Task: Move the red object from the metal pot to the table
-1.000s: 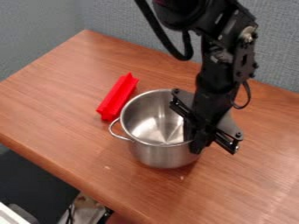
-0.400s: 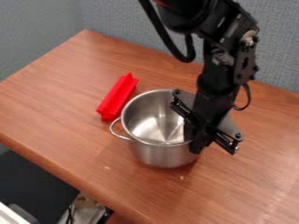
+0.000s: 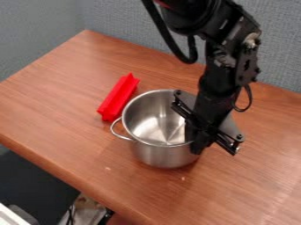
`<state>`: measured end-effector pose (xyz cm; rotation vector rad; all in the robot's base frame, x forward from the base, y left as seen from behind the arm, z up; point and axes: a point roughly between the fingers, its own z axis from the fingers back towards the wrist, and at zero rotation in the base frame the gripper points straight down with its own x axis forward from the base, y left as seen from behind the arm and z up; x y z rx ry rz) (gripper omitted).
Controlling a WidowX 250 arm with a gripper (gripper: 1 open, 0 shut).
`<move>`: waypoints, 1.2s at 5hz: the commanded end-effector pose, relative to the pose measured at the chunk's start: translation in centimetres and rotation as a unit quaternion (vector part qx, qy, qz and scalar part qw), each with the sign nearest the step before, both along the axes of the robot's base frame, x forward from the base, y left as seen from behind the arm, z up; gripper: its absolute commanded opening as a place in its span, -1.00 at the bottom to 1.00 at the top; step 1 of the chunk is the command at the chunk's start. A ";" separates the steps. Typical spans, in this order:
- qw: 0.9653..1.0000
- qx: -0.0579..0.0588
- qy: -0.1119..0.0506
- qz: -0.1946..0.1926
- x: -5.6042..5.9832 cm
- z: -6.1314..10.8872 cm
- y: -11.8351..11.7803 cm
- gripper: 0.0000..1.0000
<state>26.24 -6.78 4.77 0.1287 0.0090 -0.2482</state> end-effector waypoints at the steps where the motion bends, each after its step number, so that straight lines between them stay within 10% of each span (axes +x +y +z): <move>1: 1.000 0.004 -0.023 -0.006 1.1 0.9 -0.1 -1.00; 6: 1.000 0.017 -0.023 0.009 1.7 0.4 1.2 -1.00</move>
